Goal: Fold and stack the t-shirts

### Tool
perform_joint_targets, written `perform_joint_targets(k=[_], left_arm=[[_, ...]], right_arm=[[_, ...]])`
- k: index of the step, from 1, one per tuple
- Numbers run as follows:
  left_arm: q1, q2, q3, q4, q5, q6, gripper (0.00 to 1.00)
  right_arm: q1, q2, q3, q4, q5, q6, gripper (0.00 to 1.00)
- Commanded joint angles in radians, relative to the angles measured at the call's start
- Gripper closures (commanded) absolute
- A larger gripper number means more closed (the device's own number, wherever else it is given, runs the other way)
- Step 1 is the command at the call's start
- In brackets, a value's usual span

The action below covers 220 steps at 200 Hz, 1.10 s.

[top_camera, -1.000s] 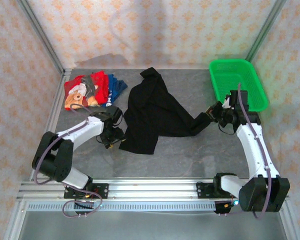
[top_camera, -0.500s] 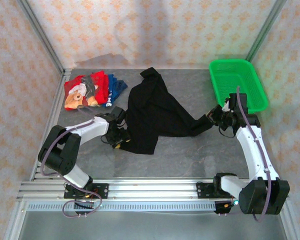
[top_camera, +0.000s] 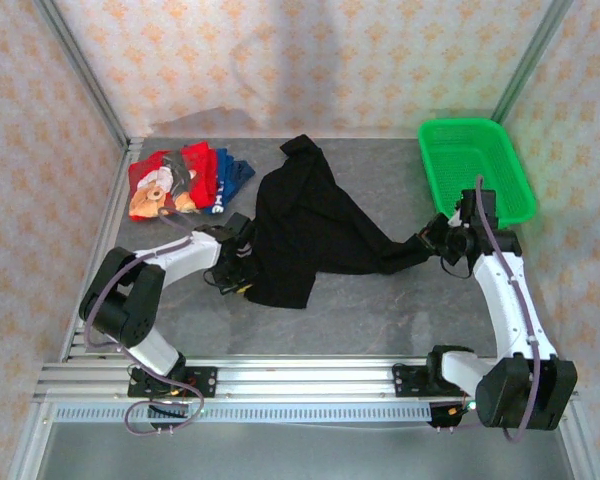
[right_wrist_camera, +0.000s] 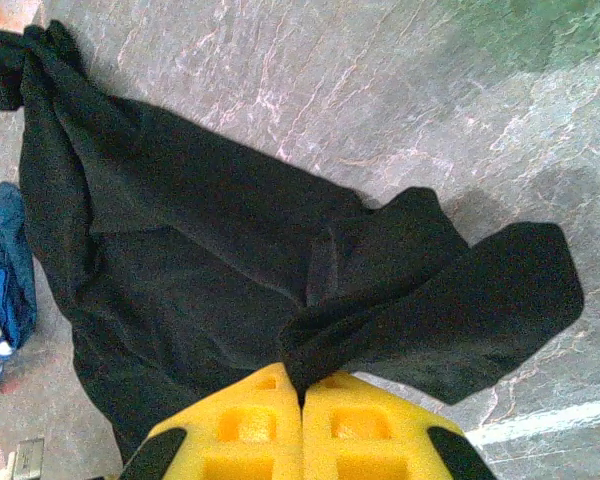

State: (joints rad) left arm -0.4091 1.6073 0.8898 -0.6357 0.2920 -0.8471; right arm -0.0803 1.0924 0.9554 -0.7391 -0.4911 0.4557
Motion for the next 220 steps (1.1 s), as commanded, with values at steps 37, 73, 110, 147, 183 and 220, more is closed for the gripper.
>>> perform_joint_targets(k=[37, 73, 110, 147, 183, 220], left_arm=[[0.094, -0.373, 0.213, -0.150, -0.079, 0.011, 1.00], [0.221, -0.429, 0.487, -0.280, -0.083, 0.092, 1.00], [0.354, -0.423, 0.658, -0.295, -0.023, 0.118, 1.00], [0.424, -0.382, 0.803, -0.272, 0.036, 0.116, 1.00], [0.430, -0.368, 0.849, -0.220, 0.080, 0.087, 1.00], [0.429, -0.414, 0.833, -0.134, 0.106, 0.073, 1.00]], right_arm=[[-0.005, -0.093, 0.146, -0.107, 0.069, 0.027, 1.00], [-0.006, -0.066, 0.313, -0.144, 0.047, 0.087, 1.00], [-0.034, 0.042, 0.535, -0.269, 0.037, 0.074, 1.00], [-0.158, 0.116, 0.673, -0.325, -0.164, 0.153, 1.00], [-0.192, 0.116, 0.685, -0.311, -0.345, 0.250, 1.00], [-0.193, 0.050, 0.661, -0.302, -0.448, 0.329, 1.00]])
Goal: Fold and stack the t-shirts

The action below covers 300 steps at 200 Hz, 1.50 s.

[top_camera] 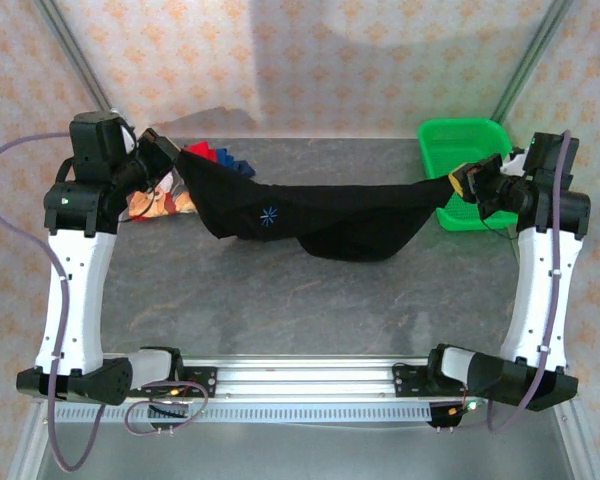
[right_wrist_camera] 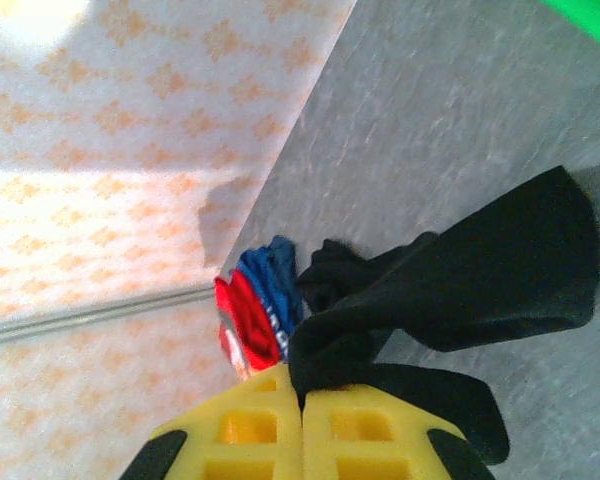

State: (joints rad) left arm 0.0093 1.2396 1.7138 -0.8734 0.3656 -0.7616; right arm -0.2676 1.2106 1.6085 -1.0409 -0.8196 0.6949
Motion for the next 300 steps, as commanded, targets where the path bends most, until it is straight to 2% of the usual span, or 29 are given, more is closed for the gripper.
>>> perform_joint_targets(k=[1, 48, 87, 122, 149, 172, 194, 231, 246, 269, 285, 300], left_arm=[[0.011, -0.048, 0.010, 0.106, 0.030, -0.012, 1.00], [0.011, -0.015, 0.143, 0.111, 0.012, 0.042, 1.00], [0.011, 0.000, 0.166, 0.128, 0.009, 0.033, 1.00], [0.010, 0.045, 0.312, 0.128, -0.001, 0.043, 1.00], [0.011, 0.127, 0.417, 0.128, 0.007, 0.024, 1.00], [0.010, 0.203, 0.414, 0.194, 0.008, -0.005, 1.00], [0.010, 0.359, 0.520, 0.228, 0.022, -0.022, 1.00], [0.008, 0.789, 1.059, 0.153, 0.083, -0.066, 1.00], [0.012, 0.933, 1.222, 0.186, 0.098, -0.125, 1.00], [0.015, 1.005, 1.212, 0.382, 0.130, -0.221, 1.00], [0.025, 1.011, 1.205, 0.472, 0.116, -0.232, 1.00], [0.042, 0.998, 1.207, 0.519, 0.114, -0.219, 1.00]], right_arm=[[-0.006, -0.071, 0.007, 0.000, -0.121, 0.092, 1.00], [-0.005, -0.173, -0.007, 0.077, -0.157, 0.226, 1.00], [-0.005, -0.234, 0.044, -0.140, -0.077, 0.134, 1.00], [-0.005, -0.265, 0.159, -0.176, -0.080, 0.203, 1.00], [-0.005, -0.210, 0.217, -0.103, -0.070, 0.249, 1.00], [-0.005, -0.152, 0.149, 0.065, -0.078, 0.297, 1.00], [-0.002, -0.036, 0.109, 0.296, -0.101, 0.364, 1.00], [0.015, 0.308, 0.276, 0.510, -0.137, 0.383, 1.00], [0.018, 0.436, 0.361, 0.617, -0.154, 0.409, 1.00], [0.019, 0.612, 0.492, 0.832, -0.190, 0.515, 1.00], [0.019, 0.717, 0.607, 0.968, -0.218, 0.609, 1.00], [0.015, 0.793, 0.742, 1.021, -0.225, 0.665, 1.00]])
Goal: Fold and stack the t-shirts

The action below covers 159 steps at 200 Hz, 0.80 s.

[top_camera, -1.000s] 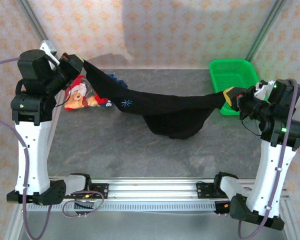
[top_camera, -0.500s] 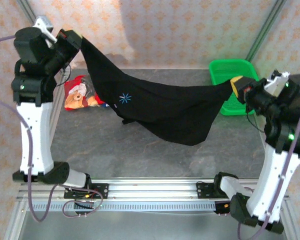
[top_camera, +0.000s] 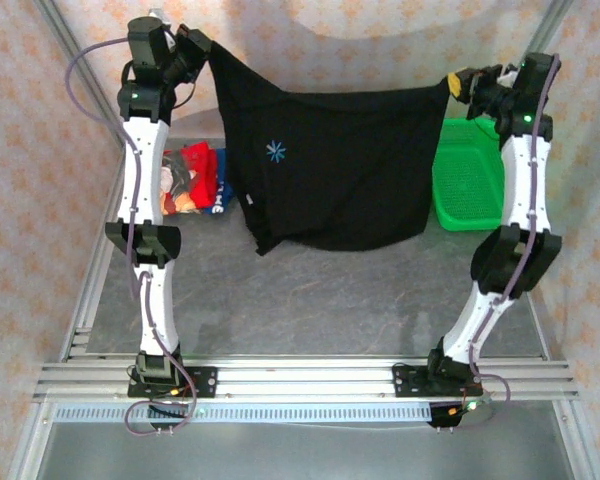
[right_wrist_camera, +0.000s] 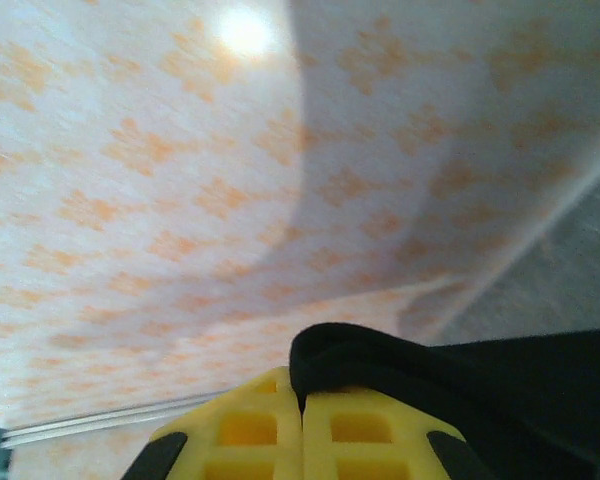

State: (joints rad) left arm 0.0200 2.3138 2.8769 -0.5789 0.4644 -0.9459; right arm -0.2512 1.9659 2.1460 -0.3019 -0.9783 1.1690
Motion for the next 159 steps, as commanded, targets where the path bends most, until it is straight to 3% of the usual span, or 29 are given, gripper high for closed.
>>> perform_joint_targets(k=[1, 25, 44, 68, 94, 104, 116, 136, 159], left_arm=[[0.034, -0.078, 0.044, 0.224, 0.015, -0.033, 1.00], [0.083, -0.128, 0.015, 0.230, 0.017, -0.002, 1.00], [0.122, -0.148, 0.016, 0.240, 0.065, 0.001, 1.00], [0.129, -0.189, 0.002, 0.150, 0.128, 0.098, 1.00], [0.092, -0.250, -0.083, -0.123, 0.172, 0.296, 1.00], [0.057, -0.313, -0.215, -0.192, 0.171, 0.376, 1.00], [0.005, -0.452, -0.530, -0.169, 0.115, 0.457, 1.00], [-0.012, -0.688, -1.100, 0.011, 0.052, 0.417, 1.00], [0.002, -0.867, -1.526, 0.024, -0.038, 0.383, 1.00]], right_arm=[[-0.001, 0.042, 0.210, 0.285, -0.065, 0.192, 1.00], [-0.012, 0.129, 0.432, 0.215, -0.078, 0.197, 1.00], [-0.026, 0.118, 0.432, 0.188, -0.091, 0.172, 1.00], [-0.037, 0.016, 0.272, 0.050, -0.117, 0.019, 1.00], [-0.057, -0.202, -0.156, 0.059, -0.101, -0.111, 1.00], [-0.068, -0.278, -0.323, 0.035, -0.096, -0.167, 1.00], [-0.079, -0.372, -0.541, 0.037, -0.089, -0.217, 1.00], [-0.080, -0.495, -0.851, 0.024, -0.063, -0.285, 1.00], [-0.083, -0.614, -1.106, -0.115, -0.017, -0.394, 1.00]])
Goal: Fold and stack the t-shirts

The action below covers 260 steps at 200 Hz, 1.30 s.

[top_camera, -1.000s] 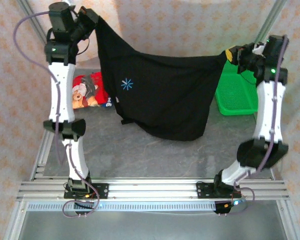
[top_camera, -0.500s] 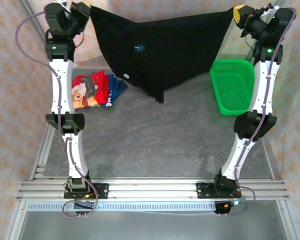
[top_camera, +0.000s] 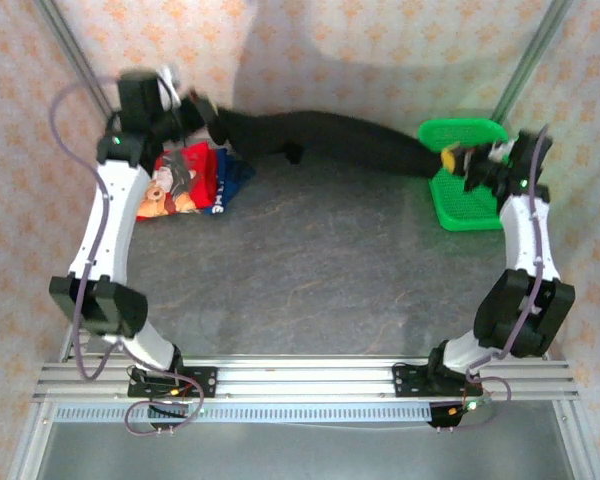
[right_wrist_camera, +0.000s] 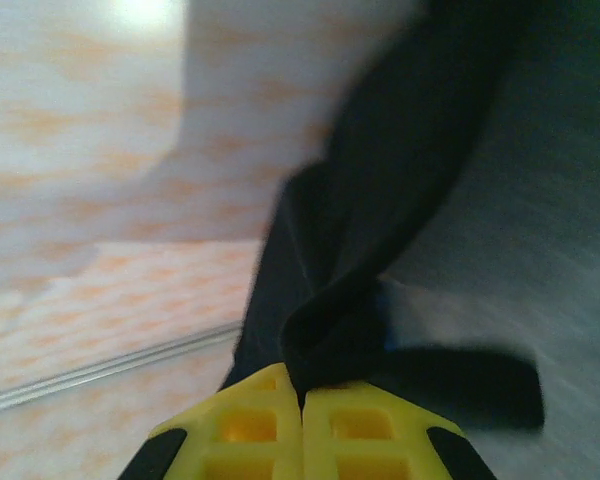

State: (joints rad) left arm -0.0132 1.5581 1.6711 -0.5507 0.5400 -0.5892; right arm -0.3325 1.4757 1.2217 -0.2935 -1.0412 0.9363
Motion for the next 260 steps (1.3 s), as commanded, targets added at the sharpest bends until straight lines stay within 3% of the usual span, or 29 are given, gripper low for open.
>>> perform_joint_targets(k=[1, 37, 41, 46, 50, 56, 63, 86, 102, 124, 144, 160, 198, 222, 260], left_arm=[[0.037, -0.118, -0.342, -0.006, -0.118, 0.025, 1.00], [0.092, -0.311, -0.751, -0.081, -0.185, -0.028, 1.00], [0.095, -0.329, -0.775, -0.111, -0.213, -0.035, 1.00], [0.099, -0.348, -0.803, -0.151, -0.251, -0.044, 1.00], [0.104, -0.362, -0.829, -0.178, -0.272, -0.048, 0.91], [0.118, -0.376, -0.857, -0.221, -0.293, -0.058, 0.67], [0.137, -0.389, -0.884, -0.274, -0.314, -0.068, 0.50], [0.155, -0.459, -0.897, -0.393, -0.389, -0.065, 0.34], [0.155, -0.503, -0.847, -0.442, -0.422, -0.064, 0.23], [0.155, -0.506, -0.808, -0.441, -0.365, -0.069, 0.22], [0.156, -0.495, -0.843, -0.298, -0.233, -0.087, 0.21], [0.154, -0.463, -0.880, -0.153, -0.124, -0.100, 0.21], [0.146, -0.276, -0.879, 0.019, -0.028, -0.066, 0.21], [0.139, -0.169, -0.865, 0.063, -0.021, -0.037, 0.24], [0.137, -0.118, -0.875, 0.109, -0.047, -0.031, 0.25]], right_arm=[[-0.002, -0.129, -0.191, -0.129, 0.053, -0.168, 1.00], [-0.004, -0.317, -0.409, -0.404, 0.205, -0.315, 0.97], [-0.003, -0.338, -0.416, -0.445, 0.235, -0.328, 0.92], [-0.004, -0.362, -0.427, -0.481, 0.265, -0.340, 0.77], [-0.003, -0.381, -0.438, -0.506, 0.282, -0.350, 0.63], [-0.005, -0.406, -0.448, -0.544, 0.307, -0.372, 0.53], [-0.003, -0.430, -0.445, -0.605, 0.366, -0.399, 0.48], [-0.004, -0.504, -0.430, -0.730, 0.497, -0.413, 0.37], [-0.004, -0.573, -0.421, -0.737, 0.513, -0.389, 0.33], [-0.003, -0.642, -0.448, -0.722, 0.356, -0.366, 0.32], [0.013, -0.665, -0.479, -0.800, 0.266, -0.395, 0.36], [0.070, -0.683, -0.514, -0.858, 0.263, -0.414, 0.40], [0.210, -0.678, -0.663, -0.800, 0.302, -0.366, 0.47], [0.231, -0.650, -0.717, -0.715, 0.325, -0.345, 0.53], [0.313, -0.569, -0.740, -0.550, 0.376, -0.280, 0.55]])
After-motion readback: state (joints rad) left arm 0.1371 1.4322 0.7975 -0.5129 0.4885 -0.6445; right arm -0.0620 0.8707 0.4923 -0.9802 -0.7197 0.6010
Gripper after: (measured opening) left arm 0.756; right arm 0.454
